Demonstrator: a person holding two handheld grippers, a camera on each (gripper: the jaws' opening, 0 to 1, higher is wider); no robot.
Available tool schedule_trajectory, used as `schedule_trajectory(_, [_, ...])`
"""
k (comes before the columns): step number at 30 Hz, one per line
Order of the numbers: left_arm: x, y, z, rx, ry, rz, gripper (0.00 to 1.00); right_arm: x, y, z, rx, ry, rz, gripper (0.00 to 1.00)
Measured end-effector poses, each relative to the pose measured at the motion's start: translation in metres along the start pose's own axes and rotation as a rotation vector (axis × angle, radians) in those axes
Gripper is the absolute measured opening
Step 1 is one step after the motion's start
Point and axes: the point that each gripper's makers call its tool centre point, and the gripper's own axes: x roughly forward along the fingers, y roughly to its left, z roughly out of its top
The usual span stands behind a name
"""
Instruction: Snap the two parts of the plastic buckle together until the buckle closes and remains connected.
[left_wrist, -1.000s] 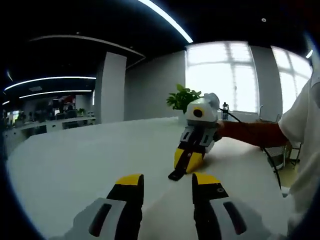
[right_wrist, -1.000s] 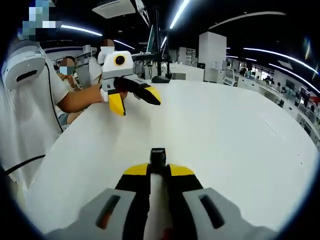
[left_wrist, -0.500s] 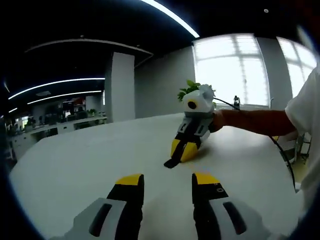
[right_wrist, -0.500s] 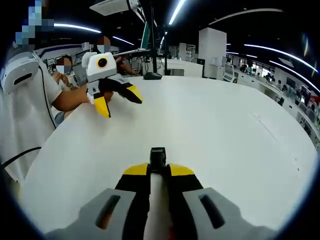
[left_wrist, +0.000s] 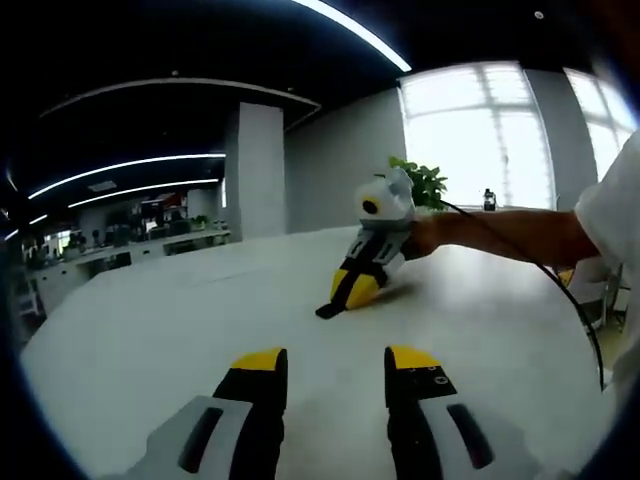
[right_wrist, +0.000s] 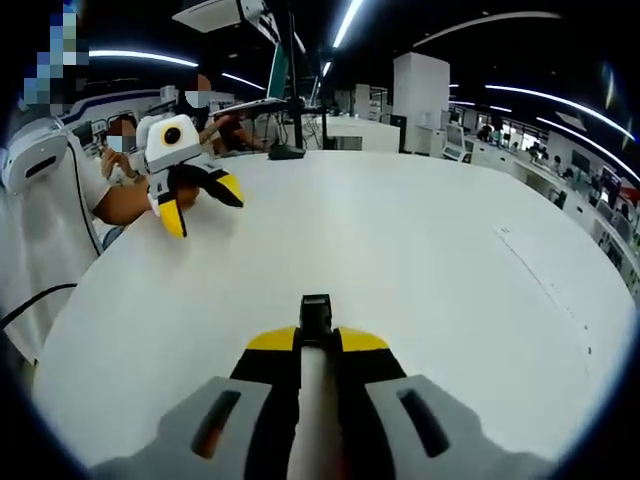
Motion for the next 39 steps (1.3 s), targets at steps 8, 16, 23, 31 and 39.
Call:
schedule_trajectory(8, [0.002, -0.001, -0.003, 0.002, 0.018, 0.011, 0.39, -0.002, -0.006, 0.0, -0.013, 0.021, 0.009, 0.12])
schedule_trajectory(16, [0.002, 0.0, -0.005, 0.01, 0.027, 0.011, 0.38, 0.002, -0.027, -0.002, 0.004, 0.011, 0.006, 0.12])
schedule_trajectory(23, [0.002, 0.001, -0.007, 0.01, 0.031, 0.008, 0.37, 0.003, -0.04, -0.002, 0.018, -0.004, -0.004, 0.12])
schedule_trajectory(31, [0.003, -0.001, -0.006, -0.002, 0.029, -0.002, 0.37, 0.001, -0.038, -0.003, 0.021, -0.012, -0.001, 0.12])
schedule_trajectory(39, [0.003, -0.004, -0.005, -0.004, 0.026, -0.005, 0.37, -0.001, -0.033, -0.003, 0.009, -0.011, -0.005, 0.12])
